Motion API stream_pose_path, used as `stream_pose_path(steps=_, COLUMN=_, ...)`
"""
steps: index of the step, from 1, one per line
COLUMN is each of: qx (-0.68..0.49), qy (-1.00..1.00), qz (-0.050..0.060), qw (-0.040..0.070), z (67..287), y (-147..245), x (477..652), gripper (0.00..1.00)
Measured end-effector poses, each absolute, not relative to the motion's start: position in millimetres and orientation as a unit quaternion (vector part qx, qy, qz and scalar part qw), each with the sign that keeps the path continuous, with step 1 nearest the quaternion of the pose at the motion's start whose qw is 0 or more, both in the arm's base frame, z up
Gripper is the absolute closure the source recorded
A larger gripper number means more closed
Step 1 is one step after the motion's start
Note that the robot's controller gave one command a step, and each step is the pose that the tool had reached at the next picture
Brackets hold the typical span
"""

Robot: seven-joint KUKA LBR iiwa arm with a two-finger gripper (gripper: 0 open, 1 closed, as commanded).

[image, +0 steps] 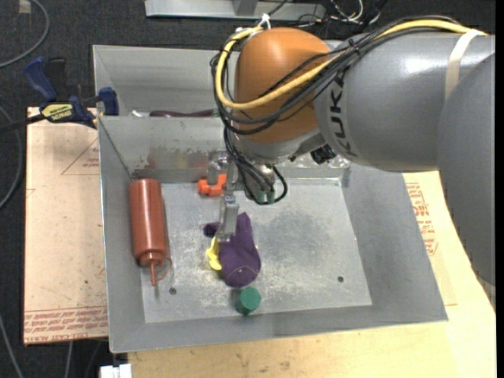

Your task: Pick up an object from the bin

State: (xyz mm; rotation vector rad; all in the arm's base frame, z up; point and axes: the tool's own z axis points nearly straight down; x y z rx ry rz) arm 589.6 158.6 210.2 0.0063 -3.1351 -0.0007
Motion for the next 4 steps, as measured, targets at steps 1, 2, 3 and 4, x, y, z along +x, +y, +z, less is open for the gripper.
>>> stream_pose_path(steps=1, qx=0.001, qy=-1.0, qz=-0.001, qw=0.0, z=215.2, y=157.8, x=590.8, gripper=0.0)
stream_pose_path(steps=2, qx=0.018, qy=-1.0, qz=-0.002, qw=-0.004, z=174.3, y=145.3, x=587.9, gripper=0.0)
stream_pose_path(steps=3, qx=0.04, qy=-0.999, qz=-0.002, qw=-0.002, z=71.3, y=85.7, x=591.3, gripper=1.0)
stream_pose_path(steps=4, qx=0.04, qy=-0.999, qz=-0.002, qw=-0.002, z=71.3, y=85.7, x=591.3, gripper=1.0)
